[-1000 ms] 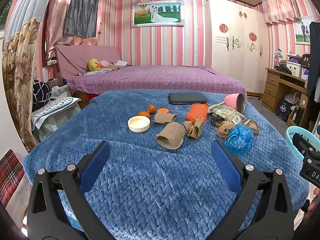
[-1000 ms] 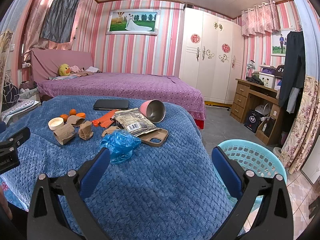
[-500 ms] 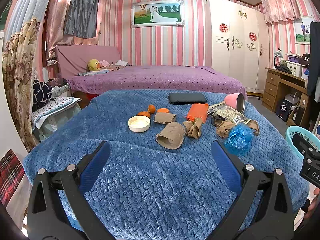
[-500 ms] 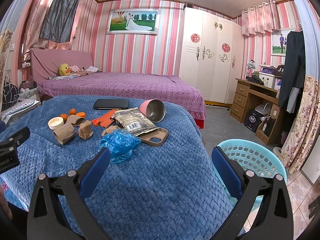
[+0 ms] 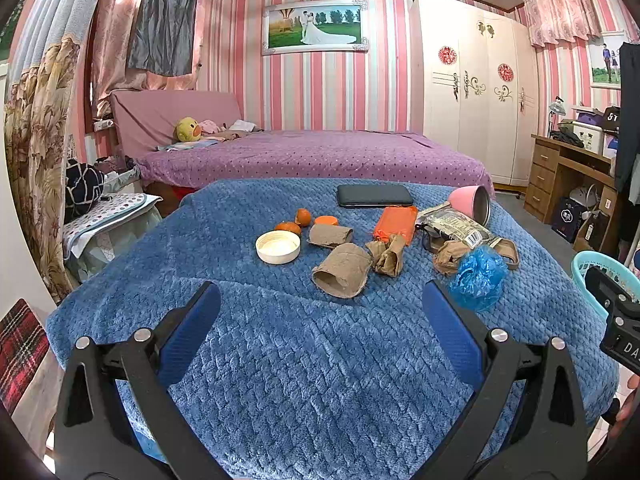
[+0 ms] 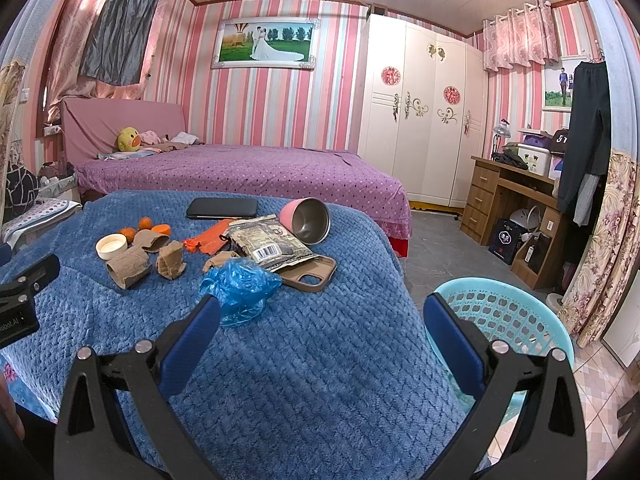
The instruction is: Collect trash
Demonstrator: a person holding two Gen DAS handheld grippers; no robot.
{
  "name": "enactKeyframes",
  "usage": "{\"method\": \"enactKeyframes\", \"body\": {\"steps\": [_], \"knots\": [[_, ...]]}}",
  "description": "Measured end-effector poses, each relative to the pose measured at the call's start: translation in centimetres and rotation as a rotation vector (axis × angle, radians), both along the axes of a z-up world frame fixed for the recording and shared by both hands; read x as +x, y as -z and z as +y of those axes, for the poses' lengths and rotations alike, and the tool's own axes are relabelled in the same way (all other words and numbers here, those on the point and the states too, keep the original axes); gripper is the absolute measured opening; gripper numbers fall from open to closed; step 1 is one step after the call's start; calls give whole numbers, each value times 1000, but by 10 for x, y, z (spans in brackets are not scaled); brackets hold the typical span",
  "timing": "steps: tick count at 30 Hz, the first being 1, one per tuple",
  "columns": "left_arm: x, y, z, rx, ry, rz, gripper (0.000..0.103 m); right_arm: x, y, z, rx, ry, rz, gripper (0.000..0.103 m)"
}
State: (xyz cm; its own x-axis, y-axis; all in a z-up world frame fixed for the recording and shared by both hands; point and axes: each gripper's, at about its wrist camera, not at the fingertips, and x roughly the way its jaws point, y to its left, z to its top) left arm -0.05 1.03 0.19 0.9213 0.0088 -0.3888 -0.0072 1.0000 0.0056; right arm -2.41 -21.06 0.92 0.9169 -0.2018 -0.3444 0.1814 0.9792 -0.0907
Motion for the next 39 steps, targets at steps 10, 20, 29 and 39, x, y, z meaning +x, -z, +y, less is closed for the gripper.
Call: {"method": "enactKeyframes", "body": {"steps": [10,20,29,39], "knots": [[0,0,0,1,0,2,98,0,0,-2,0,0,1,99],[0,0,0,4,0,3,98,-1,0,-3,2,2,2,99],[-2,5,3,1,-2,5,98,-1,1,-5,3,7,1,99],[0,5,3,5,-3,10,98,1,1,-6,10,10,10,99]]}}
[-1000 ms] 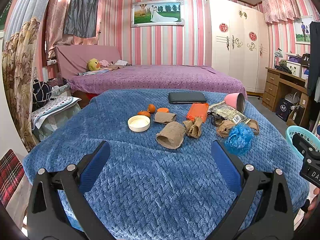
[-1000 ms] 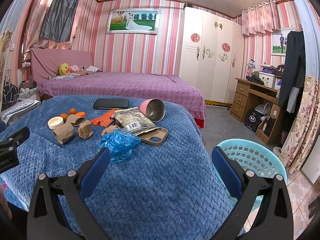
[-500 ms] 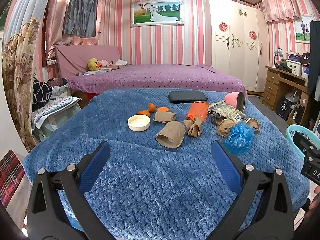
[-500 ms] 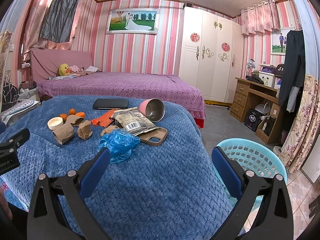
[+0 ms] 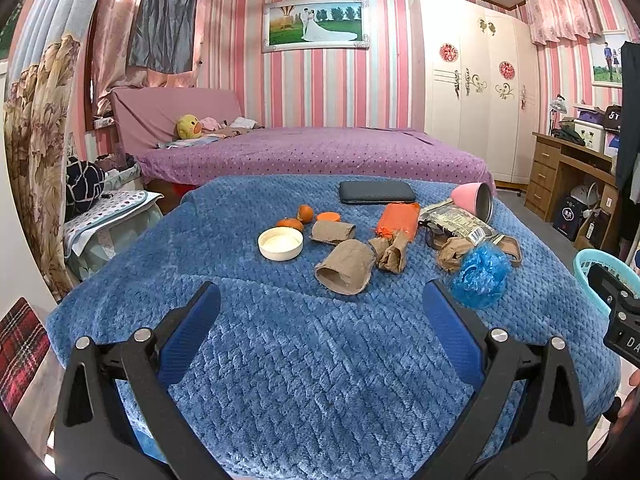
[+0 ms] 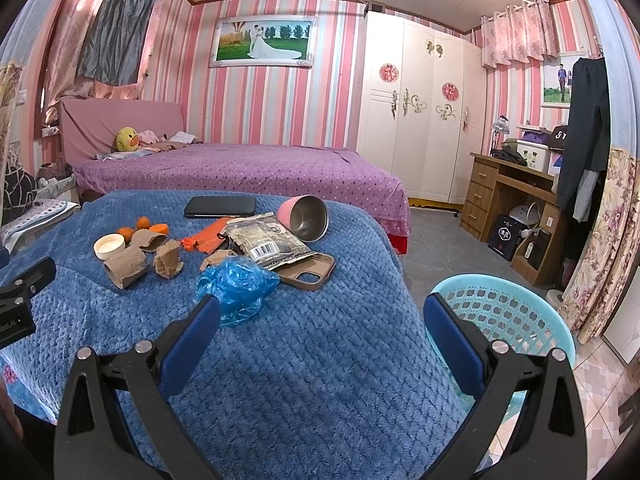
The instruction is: Collect trash
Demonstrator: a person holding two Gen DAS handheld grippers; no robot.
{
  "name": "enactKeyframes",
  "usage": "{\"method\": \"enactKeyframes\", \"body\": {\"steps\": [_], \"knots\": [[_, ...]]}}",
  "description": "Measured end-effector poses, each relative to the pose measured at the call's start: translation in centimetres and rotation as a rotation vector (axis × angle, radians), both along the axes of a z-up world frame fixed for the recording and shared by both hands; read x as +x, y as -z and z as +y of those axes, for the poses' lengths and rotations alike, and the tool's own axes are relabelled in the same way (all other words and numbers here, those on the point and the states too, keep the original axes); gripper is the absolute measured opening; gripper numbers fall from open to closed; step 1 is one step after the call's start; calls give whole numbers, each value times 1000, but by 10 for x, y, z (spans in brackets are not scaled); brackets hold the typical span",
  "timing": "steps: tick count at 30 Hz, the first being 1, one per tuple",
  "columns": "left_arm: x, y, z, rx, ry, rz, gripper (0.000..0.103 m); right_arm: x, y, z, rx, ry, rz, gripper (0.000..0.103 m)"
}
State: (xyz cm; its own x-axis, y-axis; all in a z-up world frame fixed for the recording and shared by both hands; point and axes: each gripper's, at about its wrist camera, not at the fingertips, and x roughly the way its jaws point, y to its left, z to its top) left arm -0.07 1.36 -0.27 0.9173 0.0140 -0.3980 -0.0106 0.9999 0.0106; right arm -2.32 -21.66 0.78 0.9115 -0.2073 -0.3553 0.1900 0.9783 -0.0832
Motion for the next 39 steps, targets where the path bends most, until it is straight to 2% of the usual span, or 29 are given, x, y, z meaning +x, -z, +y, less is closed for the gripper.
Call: {"method": "enactKeyframes", "body": {"steps": [10,18,25,28,33,37,39], "knots": [[4,1,11,5,-9,21,98,7,4,1,31,11,10,99],[25,-2,26,12,-30,63,98,26,-1,-3,35,11,25,99],[59,-10,18,30,-11,81,98,68,-19,-1,-2,0,18,99],[78,-17,18,14,-15,79,98,90,-22,-2,26,-8,40,99],[101,-6,18,-19,-15,118,98,111,-6,-5,53,-23,54,99],[111,14,10,33,2,155,98,119,11,-15,109,-43,99,99],[115,17,9,27,8,161,98,121,15,-18,110,-36,107,99]]}}
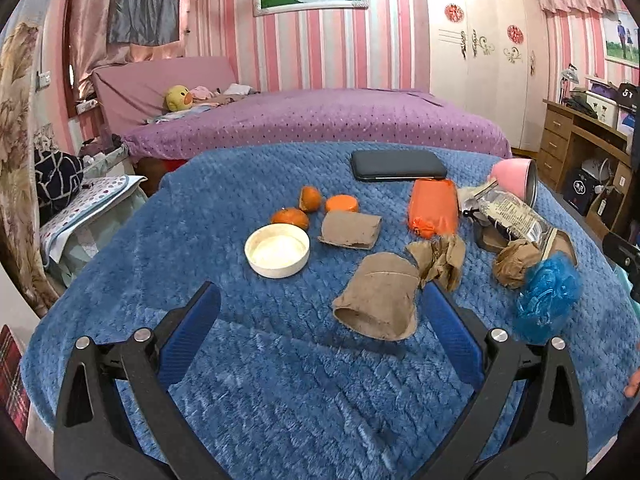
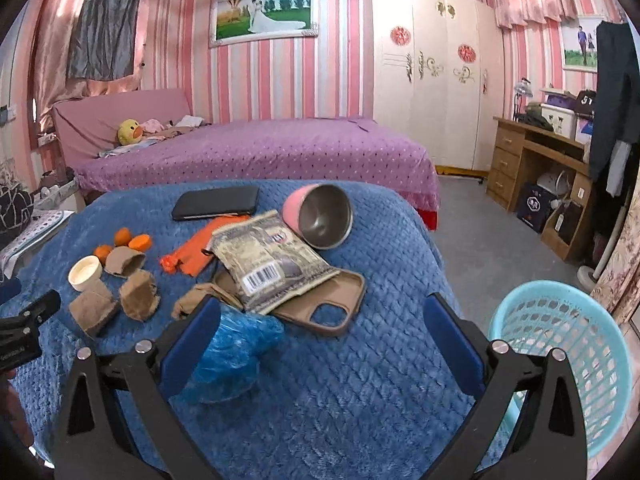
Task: Collect trash
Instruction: 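Grasp the brown paper tube with the left tool while the right tool grasps the blue plastic bag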
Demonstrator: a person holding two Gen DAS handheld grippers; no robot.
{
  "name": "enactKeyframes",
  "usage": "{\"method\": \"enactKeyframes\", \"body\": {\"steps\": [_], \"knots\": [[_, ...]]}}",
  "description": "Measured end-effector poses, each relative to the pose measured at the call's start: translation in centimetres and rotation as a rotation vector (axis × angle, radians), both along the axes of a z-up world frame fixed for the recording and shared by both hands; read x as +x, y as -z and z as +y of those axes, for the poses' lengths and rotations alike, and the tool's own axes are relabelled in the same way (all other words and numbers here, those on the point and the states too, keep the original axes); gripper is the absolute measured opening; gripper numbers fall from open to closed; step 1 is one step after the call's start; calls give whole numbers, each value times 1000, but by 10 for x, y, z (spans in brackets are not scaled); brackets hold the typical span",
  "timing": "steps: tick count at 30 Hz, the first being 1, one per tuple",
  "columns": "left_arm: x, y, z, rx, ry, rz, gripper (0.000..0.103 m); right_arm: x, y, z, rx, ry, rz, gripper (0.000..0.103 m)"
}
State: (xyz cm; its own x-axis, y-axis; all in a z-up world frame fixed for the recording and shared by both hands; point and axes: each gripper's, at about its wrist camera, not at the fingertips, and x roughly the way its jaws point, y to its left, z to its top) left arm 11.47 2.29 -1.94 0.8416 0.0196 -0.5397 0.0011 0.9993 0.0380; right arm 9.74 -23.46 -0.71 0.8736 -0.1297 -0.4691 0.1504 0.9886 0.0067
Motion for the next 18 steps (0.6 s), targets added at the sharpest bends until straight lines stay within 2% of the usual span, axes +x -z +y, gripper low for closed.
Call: {"method": "enactKeyframes", "body": {"steps": [3,5,10,13,18], "knots": [[9,5,-1,-17,19,18,98,1,3,0,-85,50,1,99],[15,9,-4,-6,27,30,98,4,4,-2,-106,60,10,99],[31,18,-11,-28,74,80,98,9,13,-10,-102,66,52,99],[36,21,-20,-4,95,100,98,13,18,-13,-90,55,75,99],[43,30,-32,32,128,159,97,11,17,-13,-69,39,59,99]]}}
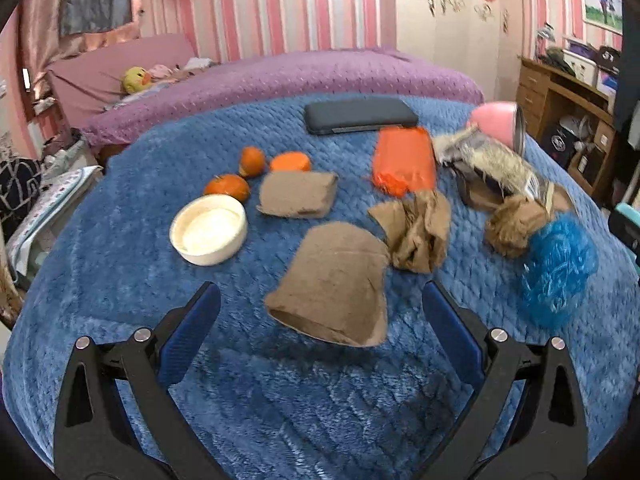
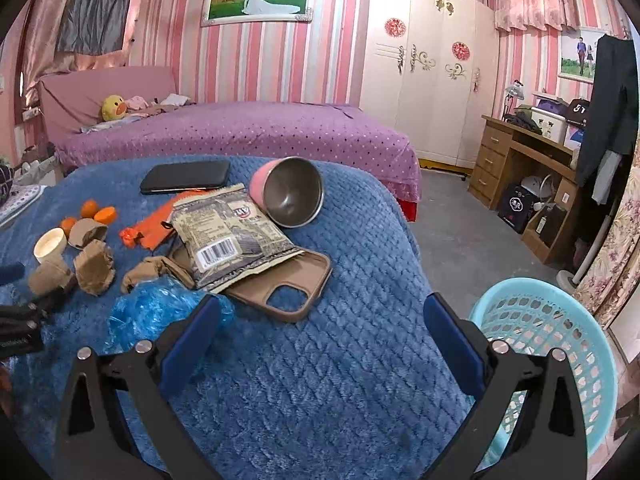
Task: Collect trash
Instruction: 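Grasp the brown paper tube with the left tool while the right tool grasps the blue plastic bag, then carry both items to the light-blue basket and open both tools to drop them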
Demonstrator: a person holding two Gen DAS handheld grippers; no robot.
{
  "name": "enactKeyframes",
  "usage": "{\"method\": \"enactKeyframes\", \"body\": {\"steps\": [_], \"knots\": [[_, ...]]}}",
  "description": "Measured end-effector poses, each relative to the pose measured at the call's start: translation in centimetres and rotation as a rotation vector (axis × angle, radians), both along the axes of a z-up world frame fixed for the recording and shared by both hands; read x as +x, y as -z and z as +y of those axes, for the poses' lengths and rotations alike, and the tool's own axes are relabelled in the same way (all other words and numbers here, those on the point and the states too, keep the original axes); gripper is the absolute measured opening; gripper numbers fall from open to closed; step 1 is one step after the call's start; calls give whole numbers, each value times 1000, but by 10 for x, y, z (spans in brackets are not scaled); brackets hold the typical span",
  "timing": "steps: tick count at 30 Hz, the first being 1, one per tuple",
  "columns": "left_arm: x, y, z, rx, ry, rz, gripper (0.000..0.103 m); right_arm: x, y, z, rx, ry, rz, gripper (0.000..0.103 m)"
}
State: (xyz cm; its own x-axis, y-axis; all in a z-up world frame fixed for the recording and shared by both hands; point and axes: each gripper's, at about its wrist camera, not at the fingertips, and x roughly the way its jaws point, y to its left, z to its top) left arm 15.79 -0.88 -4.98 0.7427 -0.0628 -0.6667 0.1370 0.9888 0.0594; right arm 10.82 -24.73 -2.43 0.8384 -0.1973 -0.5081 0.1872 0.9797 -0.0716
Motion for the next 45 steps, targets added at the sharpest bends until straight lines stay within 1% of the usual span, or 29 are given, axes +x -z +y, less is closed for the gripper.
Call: {"method": "enactKeyframes", "body": {"steps": [1,2,3,5,8,11,14,17,20,22,24,25,26,27,28,29,32,36,41,45], "knots": [[1,1,-1,-4,2,13,95,-1,0,1,7,-3,-2,99],[1,2,0,-10,7,19,86,-1,0,2,9,-4,-3,99],[1,3,0,-14,17,26,81,-2,1,5,10,-9,-3,99],[1,6,-2,-16,43,53,58,-3,2,9,3,-16,-2,99],[-4,7,-1,-14,41,50,50,-4,4,18,1,-35,7,99],[-11,3,9,-29,24,34,49,-5,6,27,10,-56,12,99],[-22,-4,20,-6,-12,5,49,-5,7,37,16,-82,20,99],[-33,-10,32,-12,-40,-20,49,-4,9,50,12,-115,30,99],[-36,-14,43,-29,-85,-45,49,0,14,60,14,-145,50,99],[-36,-15,48,-35,-100,-56,49,3,18,67,10,-171,71,99],[-35,-16,48,-41,-106,-59,49,6,22,69,13,-187,91,96],[-36,-16,49,-40,-106,-60,49,8,24,70,27,-203,106,88],[-36,-16,47,-34,-105,-64,49,10,26,70,40,-219,116,72],[-37,-16,46,-27,-103,-68,49,11,27,69,61,-243,128,63],[-38,-16,45,-20,-101,-72,49,12,28,68,77,-260,135,48],[-38,-17,43,-11,-97,-79,49,11,28,66,99,-280,138,38],[-40,-18,39,3,-93,-96,49,4,20,58,131,-303,105,31],[-41,-20,37,0,-98,-101,49,-10,8,36,141,-287,56,31],[-43,-21,32,0,-99,-110,49,-17,4,-5,179,-228,38,31],[-45,-23,20,12,-90,-125,49,-22,2,-34,172,-182,23,31]]}}
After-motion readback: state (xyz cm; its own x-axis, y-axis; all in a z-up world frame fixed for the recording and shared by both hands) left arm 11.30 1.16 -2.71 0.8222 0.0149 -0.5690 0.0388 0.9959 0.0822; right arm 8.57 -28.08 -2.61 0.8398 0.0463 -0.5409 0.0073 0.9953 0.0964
